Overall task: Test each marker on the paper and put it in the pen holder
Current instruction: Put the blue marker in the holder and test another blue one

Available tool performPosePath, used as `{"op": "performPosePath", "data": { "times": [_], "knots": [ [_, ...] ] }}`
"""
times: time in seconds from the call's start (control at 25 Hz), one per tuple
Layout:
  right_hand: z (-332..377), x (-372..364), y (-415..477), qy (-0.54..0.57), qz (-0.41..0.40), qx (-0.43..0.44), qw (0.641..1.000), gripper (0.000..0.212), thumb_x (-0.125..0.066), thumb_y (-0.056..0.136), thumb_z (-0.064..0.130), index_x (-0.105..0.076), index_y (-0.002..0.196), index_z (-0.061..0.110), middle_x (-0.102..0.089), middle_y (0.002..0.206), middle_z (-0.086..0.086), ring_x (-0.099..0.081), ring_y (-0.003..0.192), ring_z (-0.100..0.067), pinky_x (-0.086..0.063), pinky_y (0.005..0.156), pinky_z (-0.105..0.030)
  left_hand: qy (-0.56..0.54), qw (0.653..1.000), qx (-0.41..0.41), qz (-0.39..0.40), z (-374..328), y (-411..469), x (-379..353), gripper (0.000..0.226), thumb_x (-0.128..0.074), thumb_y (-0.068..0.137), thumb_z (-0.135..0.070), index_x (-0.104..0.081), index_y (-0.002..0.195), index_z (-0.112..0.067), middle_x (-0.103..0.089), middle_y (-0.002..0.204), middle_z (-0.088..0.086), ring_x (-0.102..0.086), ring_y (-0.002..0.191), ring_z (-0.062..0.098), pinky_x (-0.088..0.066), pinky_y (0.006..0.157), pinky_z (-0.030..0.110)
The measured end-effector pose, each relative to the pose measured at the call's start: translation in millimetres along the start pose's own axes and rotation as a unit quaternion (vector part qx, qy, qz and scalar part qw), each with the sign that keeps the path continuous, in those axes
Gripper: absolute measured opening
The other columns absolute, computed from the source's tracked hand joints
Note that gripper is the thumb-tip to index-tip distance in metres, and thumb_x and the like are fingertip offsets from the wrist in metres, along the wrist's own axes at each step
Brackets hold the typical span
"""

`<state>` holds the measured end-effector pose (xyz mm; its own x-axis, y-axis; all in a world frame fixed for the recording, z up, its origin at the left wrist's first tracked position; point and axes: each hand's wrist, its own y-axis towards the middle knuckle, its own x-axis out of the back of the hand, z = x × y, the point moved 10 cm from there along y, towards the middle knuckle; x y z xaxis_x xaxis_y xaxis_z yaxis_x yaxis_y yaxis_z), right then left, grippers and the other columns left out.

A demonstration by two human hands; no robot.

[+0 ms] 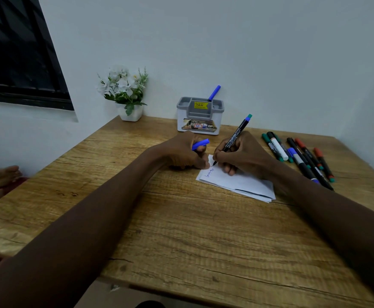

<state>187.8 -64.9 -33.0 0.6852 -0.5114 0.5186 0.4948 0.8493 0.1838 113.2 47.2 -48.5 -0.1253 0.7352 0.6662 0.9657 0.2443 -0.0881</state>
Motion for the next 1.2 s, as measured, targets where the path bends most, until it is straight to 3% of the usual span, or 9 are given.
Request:
{"op": "performPosePath", "data": {
  "times": [0.16, 0.28, 0.52, 0.76, 1.04, 1.2],
  "knots": [
    [1, -2, -1, -0.007, 0.007, 0.0, 1.0, 0.013, -0.071, 0.092, 0.002, -0.071, 0.089, -0.01, -0.07, 0.062, -0.012, -0.065, 0.048, -0.018, -0.055, 0.047, -0.025, -0.023, 1.0, -0.007, 0.008, -1, -1, -2, 0.017, -0.078, 0.081, 0.0, -0.063, 0.091, -0.002, -0.076, 0.102, 0.012, -0.061, 0.066, 0.015, -0.053, 0.061, 0.031],
    [0, 1, 0, -0.006, -0.011, -0.006, 1.0, 0.013, -0.07, 0.093, 0.002, -0.07, 0.089, -0.01, -0.07, 0.061, -0.012, -0.064, 0.046, -0.017, -0.054, 0.045, -0.025, -0.017, 1.0, -0.005, 0.002, 0, 0, -1, 0.029, -0.079, 0.082, -0.004, -0.066, 0.106, 0.006, -0.076, 0.085, -0.002, -0.06, 0.061, 0.011, -0.051, 0.056, 0.026],
    [0, 3, 0, -0.006, -0.02, -0.017, 1.0, 0.013, -0.068, 0.093, 0.002, -0.07, 0.09, -0.01, -0.069, 0.061, -0.012, -0.062, 0.044, -0.015, -0.05, 0.043, -0.021, -0.009, 1.0, -0.002, 0.001, 3, 4, -1, 0.025, -0.083, 0.08, -0.012, -0.071, 0.103, -0.01, -0.074, 0.107, 0.017, -0.061, 0.072, 0.02, -0.052, 0.065, 0.035],
    [-3, 5, 1, 0.001, -0.031, -0.028, 0.999, 0.01, -0.069, 0.092, 0.002, -0.071, 0.083, -0.003, -0.069, 0.063, -0.013, -0.063, 0.047, -0.017, -0.052, 0.043, -0.023, -0.016, 1.0, -0.014, -0.001, -3, -1, -1, 0.024, -0.079, 0.084, -0.006, -0.07, 0.106, -0.004, -0.075, 0.094, 0.002, -0.059, 0.054, 0.003, -0.047, 0.05, 0.02],
    [-4, 4, 2, -0.001, -0.039, -0.026, 0.999, 0.011, -0.069, 0.091, 0.002, -0.071, 0.08, -0.001, -0.068, 0.061, -0.013, -0.062, 0.045, -0.017, -0.052, 0.043, -0.024, -0.015, 1.0, -0.018, 0.003, -5, 0, -1, 0.025, -0.078, 0.084, -0.005, -0.07, 0.107, -0.002, -0.075, 0.092, 0.0, -0.057, 0.051, 0.006, -0.05, 0.05, 0.023],
    [-9, 9, 5, 0.025, -0.061, -0.026, 0.998, 0.016, -0.07, 0.09, 0.0, -0.068, 0.085, -0.015, -0.068, 0.061, -0.012, -0.063, 0.047, -0.019, -0.055, 0.046, -0.028, -0.007, 1.0, -0.026, 0.002, -8, -1, 0, 0.026, -0.079, 0.084, -0.006, -0.069, 0.108, -0.002, -0.072, 0.08, -0.008, -0.056, 0.047, 0.002, -0.048, 0.048, 0.021]
  ]
}}
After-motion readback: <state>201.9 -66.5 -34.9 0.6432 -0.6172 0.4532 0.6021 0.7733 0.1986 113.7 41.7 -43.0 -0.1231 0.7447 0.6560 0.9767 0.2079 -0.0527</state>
